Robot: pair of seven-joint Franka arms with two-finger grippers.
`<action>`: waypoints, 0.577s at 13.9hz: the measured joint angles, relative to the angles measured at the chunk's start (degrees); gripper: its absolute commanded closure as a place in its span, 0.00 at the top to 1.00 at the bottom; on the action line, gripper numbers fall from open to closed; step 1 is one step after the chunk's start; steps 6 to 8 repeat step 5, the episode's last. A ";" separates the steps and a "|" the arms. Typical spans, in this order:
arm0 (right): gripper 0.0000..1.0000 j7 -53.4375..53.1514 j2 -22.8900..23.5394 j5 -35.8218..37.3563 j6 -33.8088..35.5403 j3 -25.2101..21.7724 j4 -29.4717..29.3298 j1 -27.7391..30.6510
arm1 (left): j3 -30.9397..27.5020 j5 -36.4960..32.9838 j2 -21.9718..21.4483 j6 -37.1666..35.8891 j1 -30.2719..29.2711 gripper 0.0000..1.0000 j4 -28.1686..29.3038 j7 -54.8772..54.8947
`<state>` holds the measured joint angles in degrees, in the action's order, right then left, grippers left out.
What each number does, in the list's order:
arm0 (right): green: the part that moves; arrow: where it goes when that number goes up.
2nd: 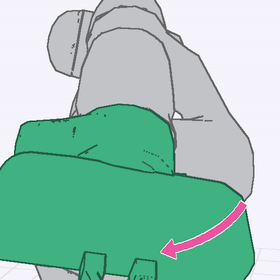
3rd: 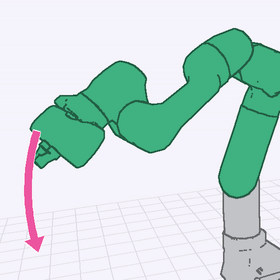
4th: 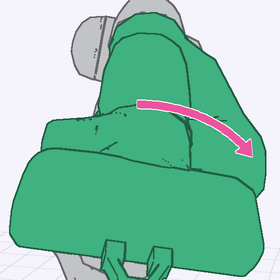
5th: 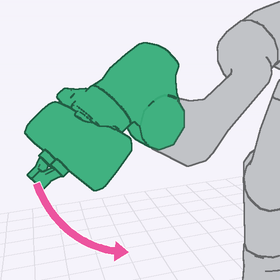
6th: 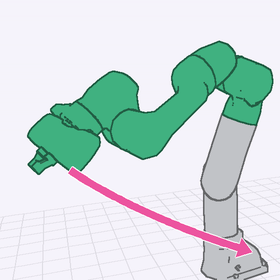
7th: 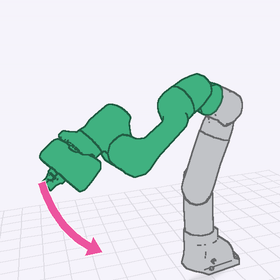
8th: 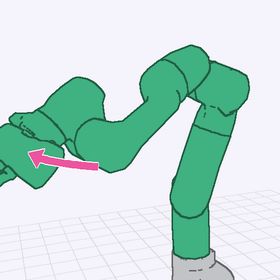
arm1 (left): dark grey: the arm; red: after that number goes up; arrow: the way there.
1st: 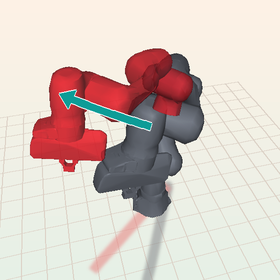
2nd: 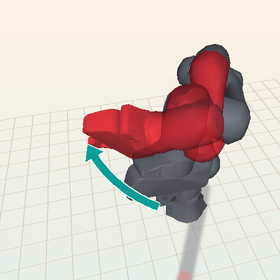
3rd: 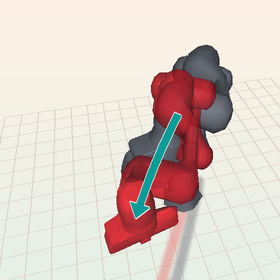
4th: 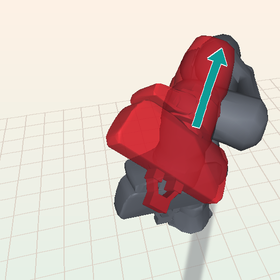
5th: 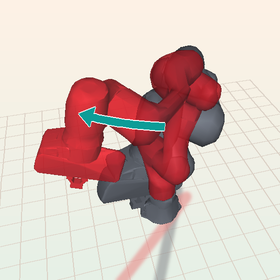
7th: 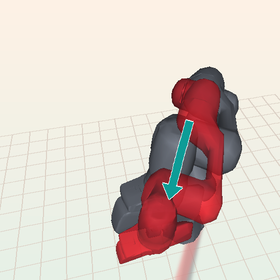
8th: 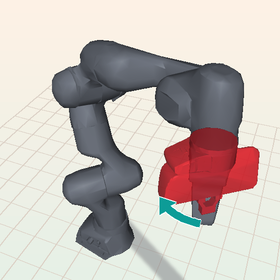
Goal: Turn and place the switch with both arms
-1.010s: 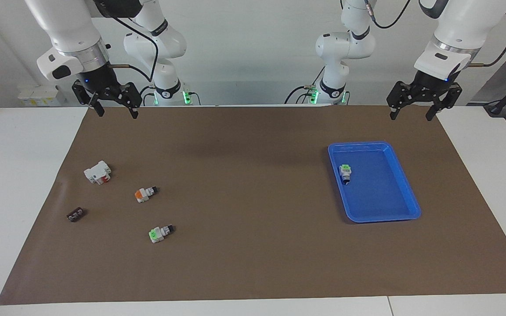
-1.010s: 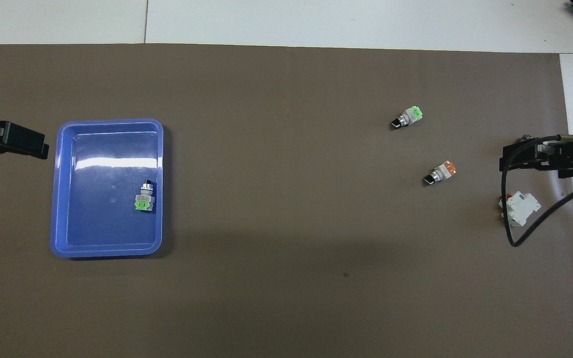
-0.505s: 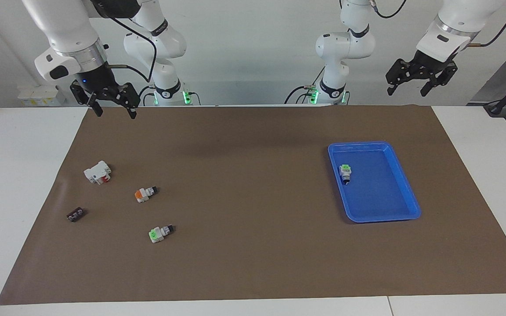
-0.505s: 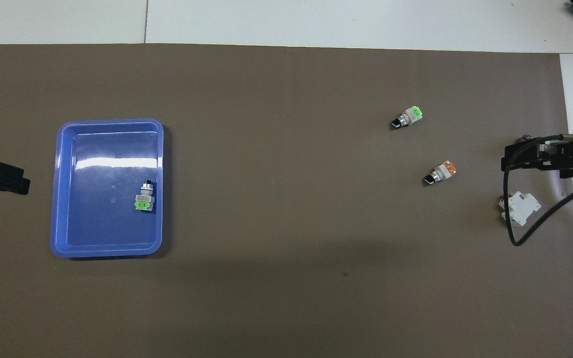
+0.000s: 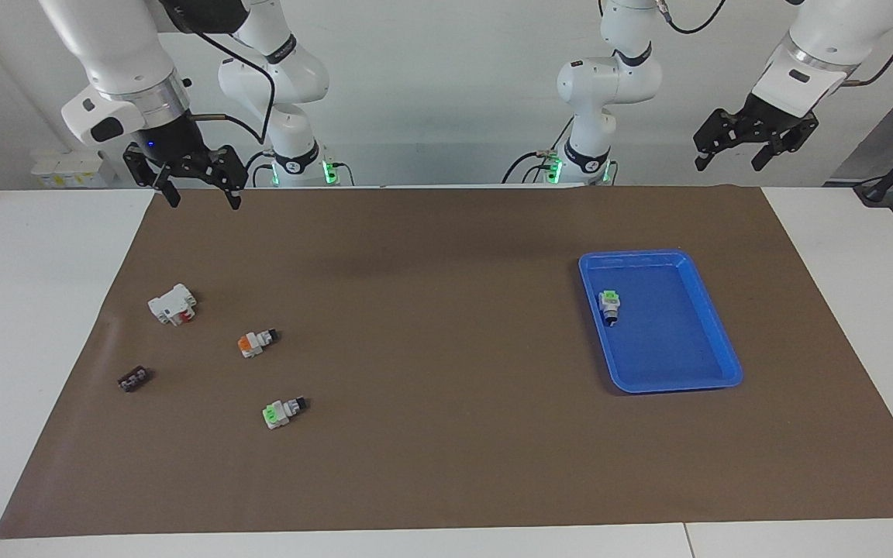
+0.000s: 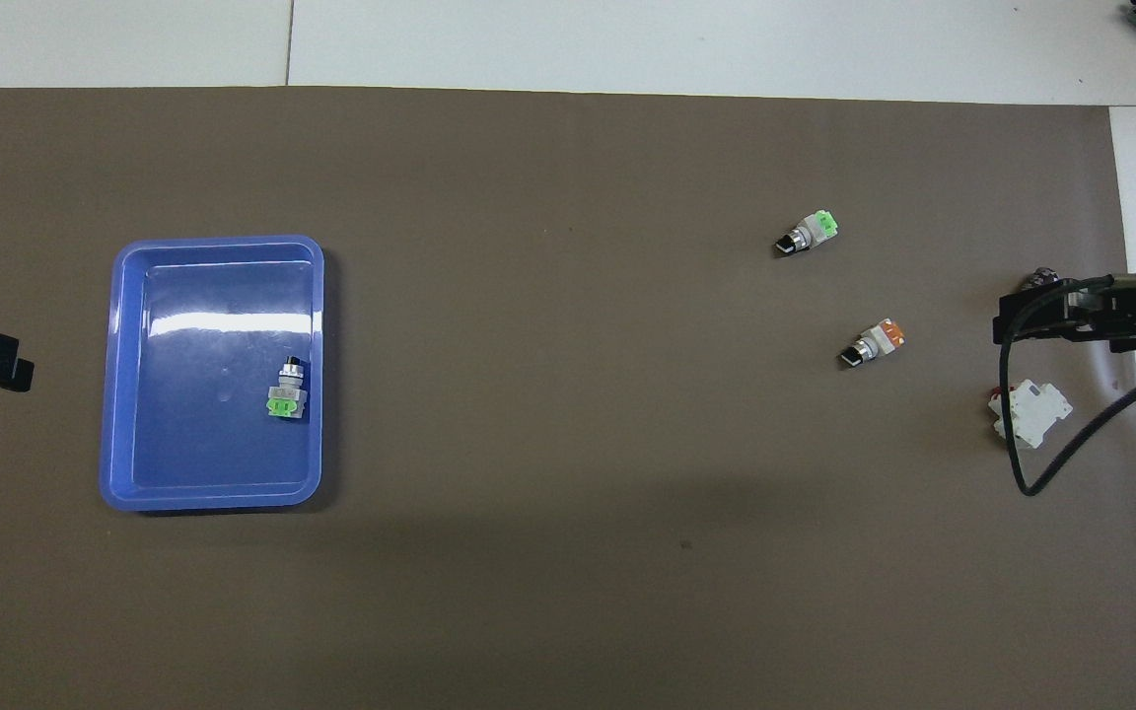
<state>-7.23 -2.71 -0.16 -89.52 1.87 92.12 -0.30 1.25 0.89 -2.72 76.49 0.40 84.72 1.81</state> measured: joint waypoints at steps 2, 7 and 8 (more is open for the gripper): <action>0.99 0.00 -0.03 0.02 0.07 0.00 0.15 0.00 | 0.17 0.00 -0.20 0.00 0.01 1.00 0.11 0.00; 0.99 0.01 -0.15 0.02 0.07 0.00 0.20 0.00 | 0.26 0.00 -0.26 0.00 0.07 1.00 0.47 0.00; 0.99 0.01 -0.15 0.02 0.07 0.00 0.20 0.00 | 0.26 0.00 -0.26 0.00 0.07 1.00 0.47 0.00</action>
